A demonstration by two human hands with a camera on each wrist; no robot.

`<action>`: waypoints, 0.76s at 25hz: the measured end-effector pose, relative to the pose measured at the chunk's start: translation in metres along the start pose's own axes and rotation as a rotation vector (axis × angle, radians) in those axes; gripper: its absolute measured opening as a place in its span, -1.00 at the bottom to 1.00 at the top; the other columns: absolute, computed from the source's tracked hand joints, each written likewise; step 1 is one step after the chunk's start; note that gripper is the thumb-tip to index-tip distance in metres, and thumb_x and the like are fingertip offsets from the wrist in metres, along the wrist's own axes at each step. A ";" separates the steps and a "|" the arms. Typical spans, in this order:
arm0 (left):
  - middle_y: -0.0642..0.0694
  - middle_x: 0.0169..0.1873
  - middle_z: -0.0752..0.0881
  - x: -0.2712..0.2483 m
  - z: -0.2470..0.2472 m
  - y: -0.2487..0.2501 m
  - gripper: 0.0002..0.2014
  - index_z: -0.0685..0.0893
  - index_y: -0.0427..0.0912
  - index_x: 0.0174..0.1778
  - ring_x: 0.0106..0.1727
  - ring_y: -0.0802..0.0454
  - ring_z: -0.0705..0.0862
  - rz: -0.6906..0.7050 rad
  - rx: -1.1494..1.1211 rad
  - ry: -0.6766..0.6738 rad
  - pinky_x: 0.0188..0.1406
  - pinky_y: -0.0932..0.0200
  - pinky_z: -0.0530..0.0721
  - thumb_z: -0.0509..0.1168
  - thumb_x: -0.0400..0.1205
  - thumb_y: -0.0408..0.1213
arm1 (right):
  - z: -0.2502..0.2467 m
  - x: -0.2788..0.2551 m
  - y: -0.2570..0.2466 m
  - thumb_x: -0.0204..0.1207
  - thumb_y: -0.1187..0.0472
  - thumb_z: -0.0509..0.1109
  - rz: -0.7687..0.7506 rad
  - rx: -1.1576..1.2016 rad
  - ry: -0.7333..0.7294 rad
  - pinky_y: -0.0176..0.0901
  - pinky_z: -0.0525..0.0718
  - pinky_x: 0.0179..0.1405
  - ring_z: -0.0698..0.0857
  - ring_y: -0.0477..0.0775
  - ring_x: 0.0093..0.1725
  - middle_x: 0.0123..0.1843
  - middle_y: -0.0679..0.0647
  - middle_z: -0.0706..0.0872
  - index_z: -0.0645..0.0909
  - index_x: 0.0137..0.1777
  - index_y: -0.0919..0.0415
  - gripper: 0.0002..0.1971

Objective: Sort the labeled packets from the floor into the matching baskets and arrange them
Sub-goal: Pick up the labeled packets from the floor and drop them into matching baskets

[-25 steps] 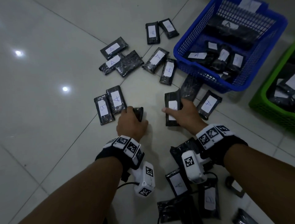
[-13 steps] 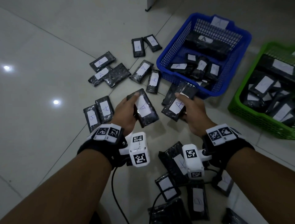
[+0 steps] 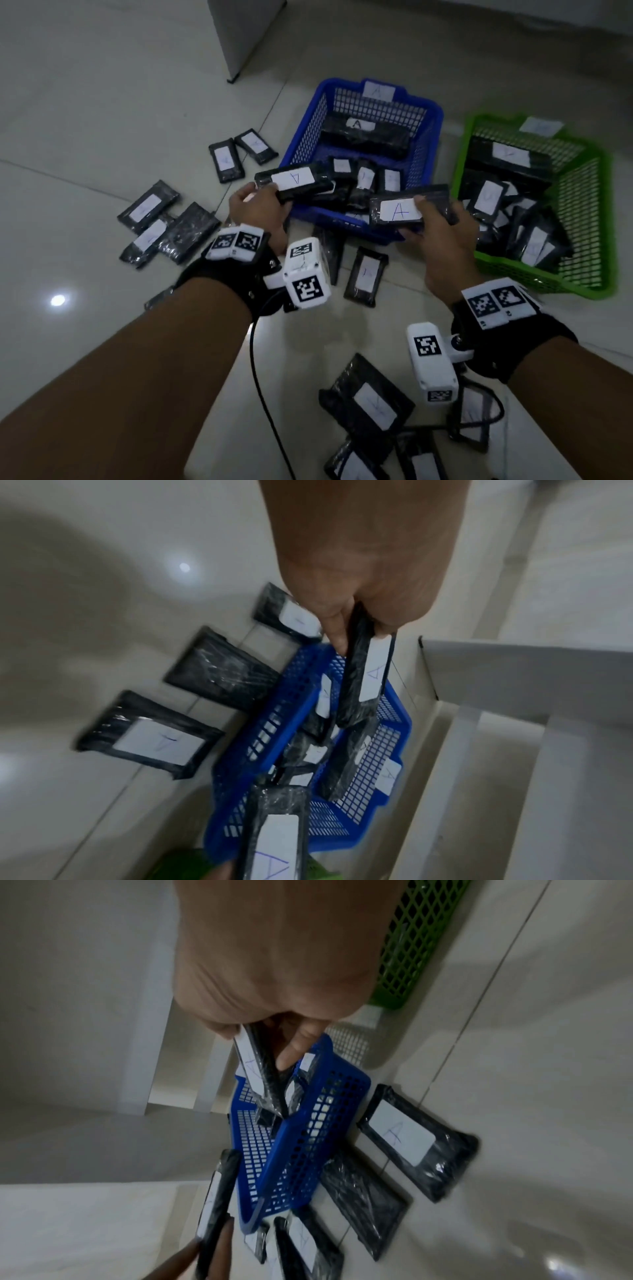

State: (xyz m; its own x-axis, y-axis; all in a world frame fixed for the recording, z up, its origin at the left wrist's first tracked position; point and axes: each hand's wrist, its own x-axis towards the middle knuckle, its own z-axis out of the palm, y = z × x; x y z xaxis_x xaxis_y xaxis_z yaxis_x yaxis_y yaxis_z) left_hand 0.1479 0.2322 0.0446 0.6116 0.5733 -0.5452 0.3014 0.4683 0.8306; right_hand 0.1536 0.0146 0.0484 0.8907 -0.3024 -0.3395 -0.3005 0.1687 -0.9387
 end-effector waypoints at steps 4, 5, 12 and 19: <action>-0.24 0.29 0.65 0.049 0.044 0.010 -0.54 0.47 -0.30 0.47 -0.07 -0.01 0.67 0.077 0.126 -0.092 -0.06 0.18 0.73 0.29 0.61 -0.47 | 0.007 0.025 0.002 0.54 0.29 0.49 -0.033 -0.065 0.069 -0.08 0.81 -0.12 0.79 0.03 -0.02 0.00 0.07 0.78 0.59 -0.06 0.10 -0.87; -0.23 0.35 0.63 0.057 0.048 0.012 -0.56 0.47 -0.27 0.48 0.00 -0.02 0.66 0.066 0.230 -0.144 -0.03 0.17 0.70 0.25 0.65 -0.43 | 0.012 0.029 0.002 0.55 0.29 0.47 -0.030 -0.082 0.073 -0.14 0.80 -0.15 0.77 -0.01 -0.06 -0.05 0.04 0.77 0.59 -0.08 0.11 -0.89; -0.21 0.18 0.74 0.074 0.049 0.010 -0.63 0.66 -0.21 0.29 0.19 -0.16 0.71 0.497 0.803 -0.027 0.13 0.13 0.63 0.32 0.54 -0.34 | 0.062 0.051 0.016 0.53 0.26 0.45 -0.039 -0.165 0.164 -0.09 0.80 -0.12 0.77 0.02 -0.13 -0.09 0.04 0.77 0.64 0.04 0.15 -0.87; -0.27 0.23 0.61 0.059 -0.024 -0.011 -0.58 0.63 -0.16 0.36 0.25 -0.25 0.59 0.925 1.178 -0.133 0.08 -0.09 0.63 0.32 0.61 -0.08 | 0.089 0.057 0.024 0.65 0.20 0.26 -0.132 -0.393 0.122 -0.19 0.59 0.14 0.64 0.03 0.13 0.35 0.16 0.67 0.48 0.49 0.27 -0.58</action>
State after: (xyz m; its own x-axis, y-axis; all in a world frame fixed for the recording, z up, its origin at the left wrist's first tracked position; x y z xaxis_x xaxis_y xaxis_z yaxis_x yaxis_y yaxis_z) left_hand 0.1636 0.2772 0.0007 0.9503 0.2619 0.1687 0.1416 -0.8455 0.5149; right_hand 0.2281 0.0851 0.0119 0.8902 -0.4106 -0.1975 -0.3149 -0.2414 -0.9179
